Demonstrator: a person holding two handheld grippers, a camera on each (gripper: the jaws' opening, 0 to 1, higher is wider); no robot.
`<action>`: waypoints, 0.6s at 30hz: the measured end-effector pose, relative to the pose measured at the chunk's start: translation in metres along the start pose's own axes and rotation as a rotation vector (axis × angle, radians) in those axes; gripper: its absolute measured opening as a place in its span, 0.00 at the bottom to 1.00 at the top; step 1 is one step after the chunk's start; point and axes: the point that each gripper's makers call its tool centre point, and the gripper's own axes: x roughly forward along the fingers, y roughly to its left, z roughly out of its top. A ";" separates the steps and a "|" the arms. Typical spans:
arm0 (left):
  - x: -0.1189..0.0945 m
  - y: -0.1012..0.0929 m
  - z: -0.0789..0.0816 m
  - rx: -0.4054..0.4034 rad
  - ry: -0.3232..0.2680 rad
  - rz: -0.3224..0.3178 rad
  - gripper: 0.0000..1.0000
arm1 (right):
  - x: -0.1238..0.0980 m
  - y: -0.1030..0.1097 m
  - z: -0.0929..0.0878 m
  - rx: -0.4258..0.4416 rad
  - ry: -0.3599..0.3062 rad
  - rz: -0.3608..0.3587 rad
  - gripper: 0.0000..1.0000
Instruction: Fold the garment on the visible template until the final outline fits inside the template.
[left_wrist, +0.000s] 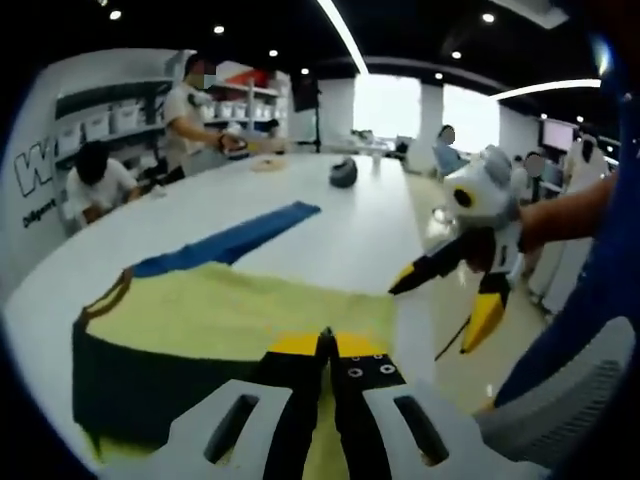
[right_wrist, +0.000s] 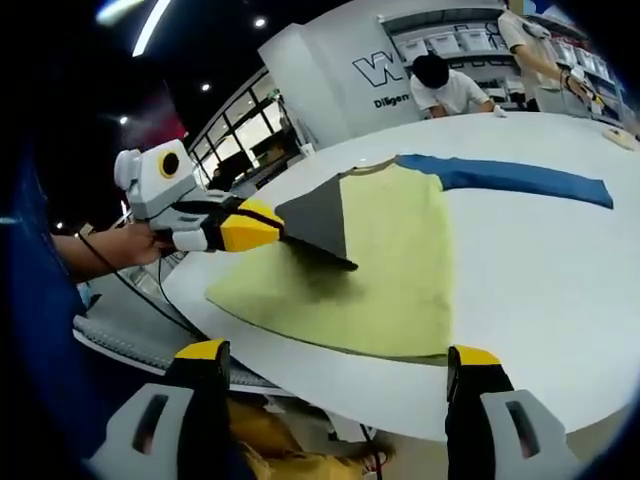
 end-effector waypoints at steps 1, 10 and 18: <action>-0.001 -0.001 -0.003 -0.016 -0.003 -0.001 0.00 | 0.000 0.000 0.000 0.000 0.001 0.000 0.89; -0.027 0.006 -0.014 -0.024 -0.014 0.066 0.15 | 0.001 0.003 -0.001 -0.003 0.015 0.001 0.89; -0.055 0.050 -0.033 -0.104 -0.021 0.215 0.29 | 0.002 0.006 0.003 -0.012 0.024 0.006 0.89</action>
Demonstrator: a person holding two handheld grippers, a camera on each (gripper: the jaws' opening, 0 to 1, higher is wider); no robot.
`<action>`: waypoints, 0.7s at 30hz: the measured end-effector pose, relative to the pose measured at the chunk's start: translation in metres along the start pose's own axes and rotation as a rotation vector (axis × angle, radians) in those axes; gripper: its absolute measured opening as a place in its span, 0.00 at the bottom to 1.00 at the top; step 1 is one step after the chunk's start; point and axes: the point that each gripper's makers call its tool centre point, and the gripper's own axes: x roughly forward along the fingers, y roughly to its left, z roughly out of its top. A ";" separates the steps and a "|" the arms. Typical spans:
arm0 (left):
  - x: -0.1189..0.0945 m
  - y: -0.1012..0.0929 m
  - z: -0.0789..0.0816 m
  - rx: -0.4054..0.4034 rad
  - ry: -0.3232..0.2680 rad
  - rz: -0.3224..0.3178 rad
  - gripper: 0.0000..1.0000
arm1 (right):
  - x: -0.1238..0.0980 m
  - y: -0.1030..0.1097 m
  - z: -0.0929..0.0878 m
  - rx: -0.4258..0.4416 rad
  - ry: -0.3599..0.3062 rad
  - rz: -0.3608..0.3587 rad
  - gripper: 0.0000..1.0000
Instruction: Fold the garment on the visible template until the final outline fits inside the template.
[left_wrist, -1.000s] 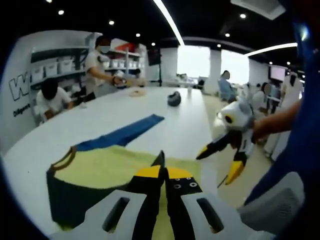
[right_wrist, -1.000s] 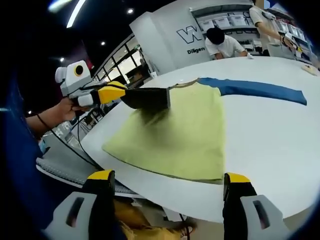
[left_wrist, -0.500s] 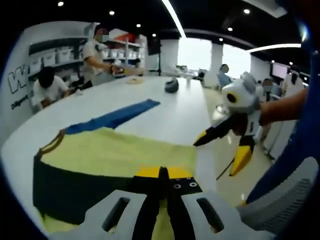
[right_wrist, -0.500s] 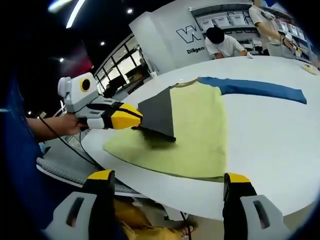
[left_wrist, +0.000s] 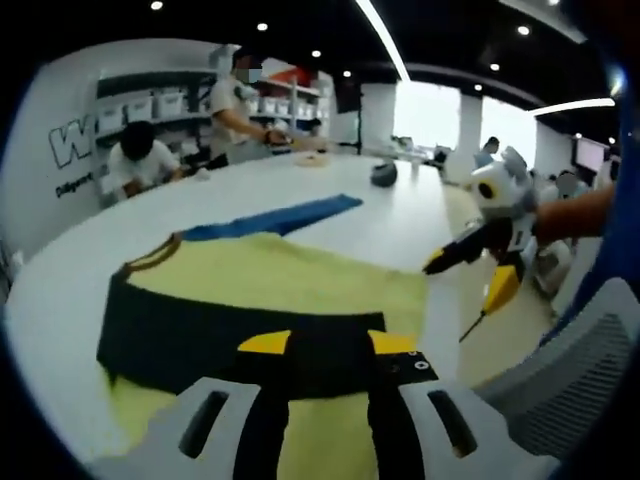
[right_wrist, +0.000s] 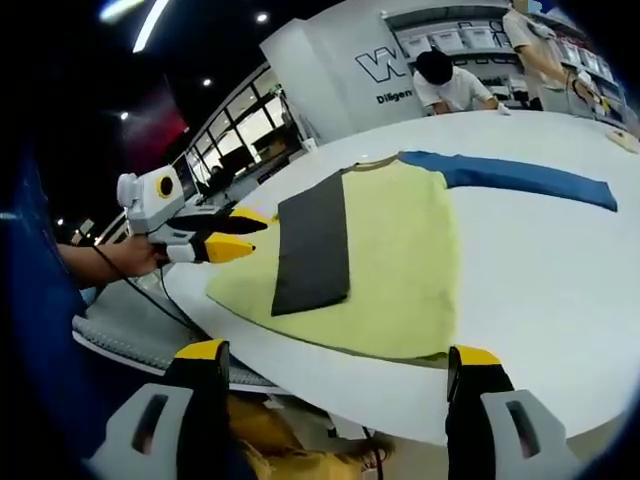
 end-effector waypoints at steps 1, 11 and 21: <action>-0.003 0.012 -0.001 -0.012 -0.007 0.038 0.30 | 0.000 0.001 0.001 -0.001 0.000 0.000 0.89; -0.040 0.129 -0.025 -0.084 0.013 0.405 0.43 | -0.001 -0.002 -0.004 0.021 0.005 -0.003 0.89; -0.050 0.220 -0.059 -0.121 0.127 0.554 0.49 | 0.000 -0.015 0.002 0.020 0.009 -0.014 0.88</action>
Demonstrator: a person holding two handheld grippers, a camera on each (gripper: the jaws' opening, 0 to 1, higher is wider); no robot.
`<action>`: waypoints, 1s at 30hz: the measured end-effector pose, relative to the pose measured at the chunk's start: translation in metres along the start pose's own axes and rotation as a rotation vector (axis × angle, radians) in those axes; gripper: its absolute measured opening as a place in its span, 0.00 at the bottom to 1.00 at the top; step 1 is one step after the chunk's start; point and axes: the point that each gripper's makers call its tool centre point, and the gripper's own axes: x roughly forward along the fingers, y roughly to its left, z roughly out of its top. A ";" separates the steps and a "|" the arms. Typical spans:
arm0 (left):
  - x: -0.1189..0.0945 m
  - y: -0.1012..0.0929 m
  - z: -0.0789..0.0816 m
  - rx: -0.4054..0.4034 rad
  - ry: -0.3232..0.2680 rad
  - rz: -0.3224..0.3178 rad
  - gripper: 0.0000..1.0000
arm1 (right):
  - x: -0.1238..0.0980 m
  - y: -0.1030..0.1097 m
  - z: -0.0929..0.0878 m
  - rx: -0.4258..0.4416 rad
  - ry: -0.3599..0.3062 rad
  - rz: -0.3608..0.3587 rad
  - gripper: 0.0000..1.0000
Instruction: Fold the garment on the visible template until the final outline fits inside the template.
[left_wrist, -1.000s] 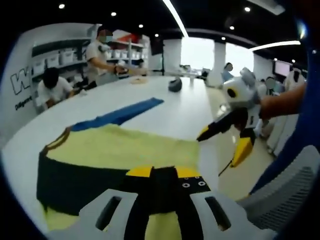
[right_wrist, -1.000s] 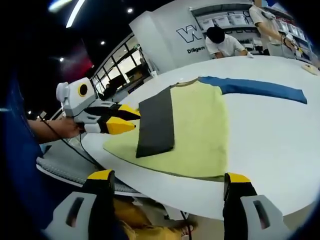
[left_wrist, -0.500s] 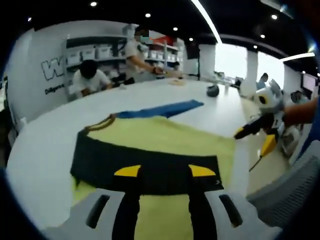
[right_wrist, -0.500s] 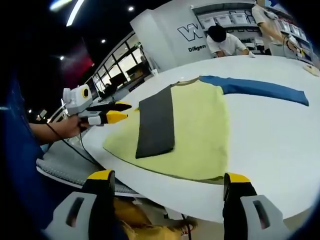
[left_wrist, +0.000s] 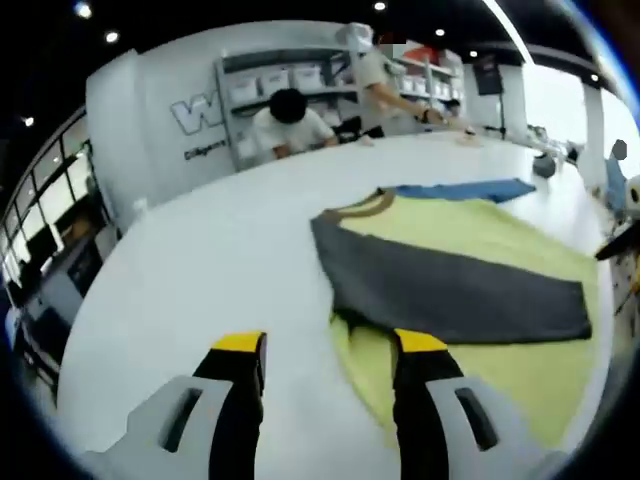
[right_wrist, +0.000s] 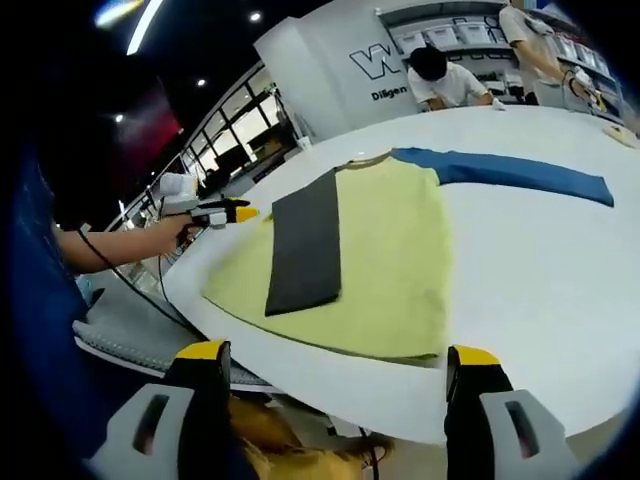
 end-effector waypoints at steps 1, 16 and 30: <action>0.002 0.001 0.001 0.001 0.003 0.005 0.49 | 0.001 0.000 0.002 -0.001 -0.001 0.000 0.88; 0.055 0.014 0.004 0.047 0.048 0.009 0.49 | 0.007 -0.011 0.017 0.004 0.000 -0.019 0.88; 0.042 0.033 -0.009 0.083 0.047 0.024 0.47 | 0.015 -0.009 0.024 -0.009 0.009 -0.007 0.88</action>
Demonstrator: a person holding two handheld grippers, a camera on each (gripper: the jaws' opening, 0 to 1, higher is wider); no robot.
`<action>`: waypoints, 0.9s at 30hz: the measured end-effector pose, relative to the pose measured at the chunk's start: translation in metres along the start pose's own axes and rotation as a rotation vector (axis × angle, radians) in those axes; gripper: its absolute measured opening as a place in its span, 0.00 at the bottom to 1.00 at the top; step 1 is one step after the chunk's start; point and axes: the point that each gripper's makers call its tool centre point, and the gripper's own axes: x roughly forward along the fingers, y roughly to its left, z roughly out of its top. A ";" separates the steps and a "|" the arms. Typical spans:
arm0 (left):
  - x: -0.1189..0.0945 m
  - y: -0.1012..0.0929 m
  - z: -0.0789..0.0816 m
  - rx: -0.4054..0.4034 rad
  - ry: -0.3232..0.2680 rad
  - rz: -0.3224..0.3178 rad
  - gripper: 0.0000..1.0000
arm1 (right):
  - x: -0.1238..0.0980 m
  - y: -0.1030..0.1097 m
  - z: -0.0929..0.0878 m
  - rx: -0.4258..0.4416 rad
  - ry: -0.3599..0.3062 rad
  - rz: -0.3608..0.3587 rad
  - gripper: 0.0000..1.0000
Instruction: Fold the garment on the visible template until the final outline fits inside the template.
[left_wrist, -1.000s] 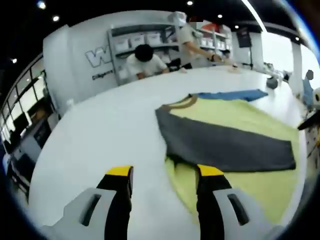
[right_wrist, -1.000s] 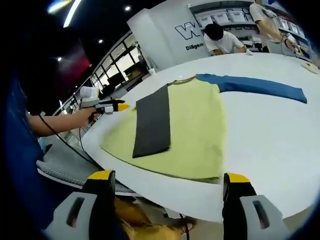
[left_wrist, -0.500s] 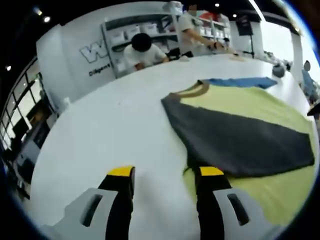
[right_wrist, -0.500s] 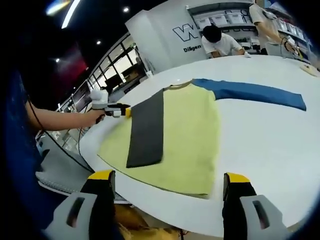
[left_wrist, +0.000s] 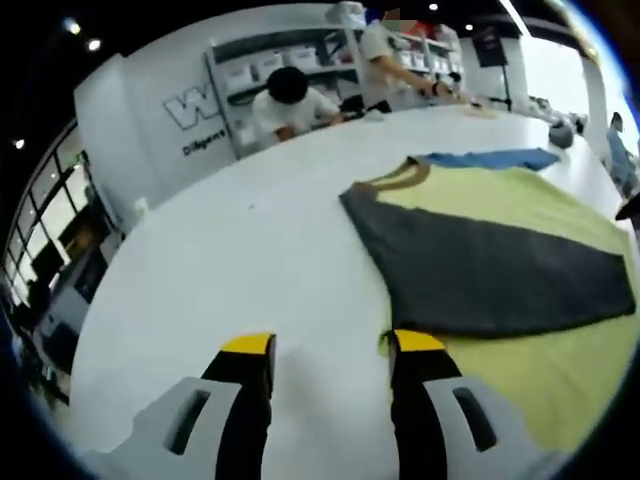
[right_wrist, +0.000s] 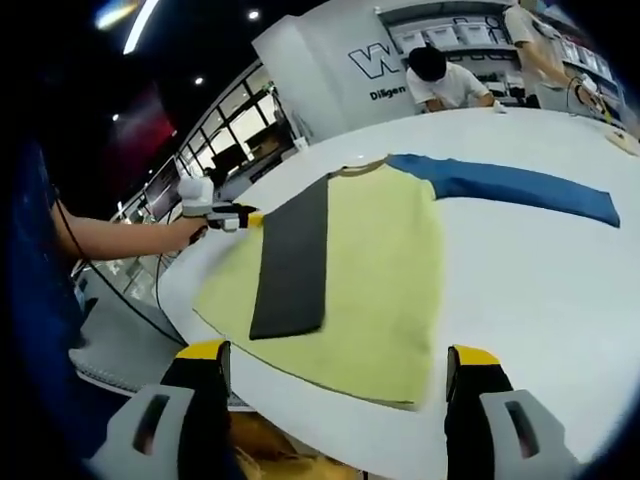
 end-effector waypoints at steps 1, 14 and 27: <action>-0.003 -0.002 0.000 0.001 0.000 0.001 0.46 | 0.001 0.000 0.001 -0.003 -0.002 0.002 0.88; -0.042 -0.001 0.004 -0.099 -0.080 -0.035 0.53 | 0.002 -0.009 0.024 -0.043 -0.028 -0.007 0.92; -0.134 -0.064 0.042 -0.355 -0.253 -0.285 0.99 | -0.012 -0.095 0.087 0.133 -0.252 -0.269 0.99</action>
